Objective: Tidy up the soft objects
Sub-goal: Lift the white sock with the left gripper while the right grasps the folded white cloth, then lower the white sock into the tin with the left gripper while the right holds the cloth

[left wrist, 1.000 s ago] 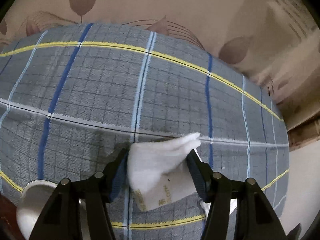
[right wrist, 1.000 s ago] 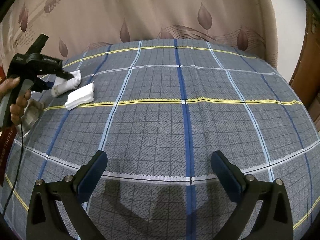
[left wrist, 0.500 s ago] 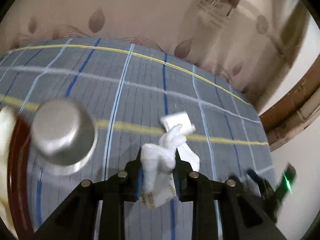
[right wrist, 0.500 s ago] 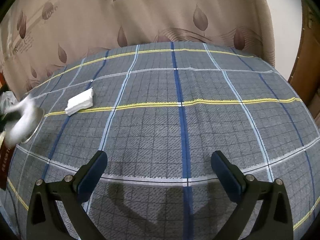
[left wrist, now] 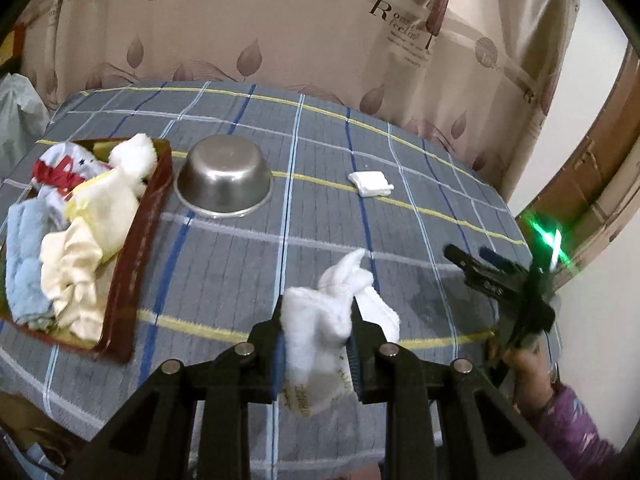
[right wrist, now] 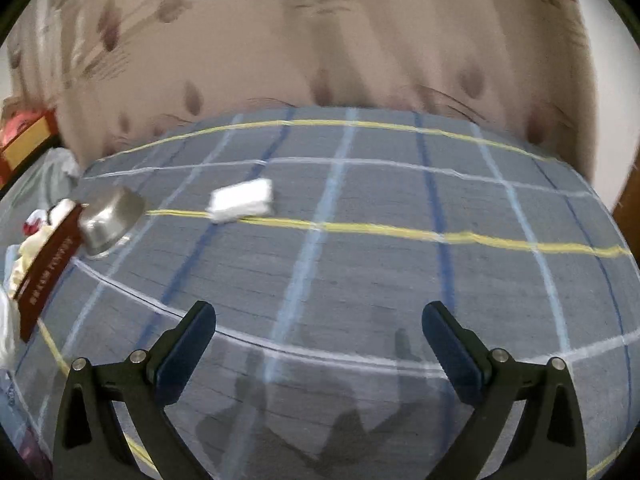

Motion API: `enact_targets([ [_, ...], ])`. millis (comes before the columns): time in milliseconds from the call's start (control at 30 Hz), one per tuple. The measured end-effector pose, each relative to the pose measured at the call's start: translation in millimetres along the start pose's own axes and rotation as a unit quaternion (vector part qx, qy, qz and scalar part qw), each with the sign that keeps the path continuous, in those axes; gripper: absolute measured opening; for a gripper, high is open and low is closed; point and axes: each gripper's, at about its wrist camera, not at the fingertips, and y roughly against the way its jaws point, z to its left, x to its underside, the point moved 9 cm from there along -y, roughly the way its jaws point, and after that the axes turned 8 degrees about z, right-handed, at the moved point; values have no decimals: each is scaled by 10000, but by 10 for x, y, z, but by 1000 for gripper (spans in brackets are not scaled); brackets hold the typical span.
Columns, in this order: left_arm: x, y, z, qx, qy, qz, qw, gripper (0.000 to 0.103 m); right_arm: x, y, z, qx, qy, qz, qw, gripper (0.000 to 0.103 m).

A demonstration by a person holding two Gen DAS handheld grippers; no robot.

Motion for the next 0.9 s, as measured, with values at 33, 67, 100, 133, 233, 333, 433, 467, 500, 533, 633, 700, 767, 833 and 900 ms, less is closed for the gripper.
enact_targets([
  [33, 38, 27, 18, 6, 13, -5, 10000, 26, -77, -24, 124, -80, 63, -41, 9999, 103],
  [67, 55, 48, 42, 23, 40, -10, 10000, 26, -151, -59, 208, -120, 96, -74, 9999, 103],
  [100, 80, 67, 59, 49, 71, -9, 10000, 26, -197, -94, 260, -107, 118, -90, 9998, 103],
  [133, 99, 83, 80, 73, 107, 5, 9999, 26, -267, -166, 317, -59, 154, -61, 9998, 103],
  [233, 129, 165, 172, 116, 251, -52, 9996, 26, -481, -479, 449, -37, 186, 247, 9995, 102],
  [333, 151, 279, 271, 99, 346, -143, 9993, 26, -598, -644, 495, -72, 120, 353, 9993, 102],
  [433, 169, 368, 341, -3, 336, -231, 9992, 27, -673, -793, 542, -88, 124, 450, 9989, 102],
  [467, 179, 397, 366, -54, 322, -254, 9991, 27, -687, -845, 569, -72, 164, 504, 9986, 101],
  [500, 183, 420, 381, -88, 318, -272, 9991, 27, -693, -879, 583, -35, 196, 538, 9984, 101],
  [533, 194, 443, 398, -99, 323, -288, 9990, 27, -701, -912, 598, 29, 233, 547, 9982, 97],
  [633, 229, 479, 459, -148, 359, -290, 9988, 27, -691, -1074, 639, 9, 287, 806, 9963, 60],
  [700, 251, 494, 499, -171, 406, -292, 9986, 27, -679, -1086, 659, 99, 407, 812, 9958, 50],
  [767, 275, 517, 548, -167, 497, -288, 9982, 27, -665, -1027, 696, -97, 405, 886, 9952, 20],
  [833, 303, 552, 593, -167, 586, -314, 9976, 27, -625, -946, 719, -237, 386, 938, 9946, 5],
  [900, 336, 607, 626, -154, 666, -367, 9970, 27, -542, -762, 760, -394, 310, 795, 9956, 5],
])
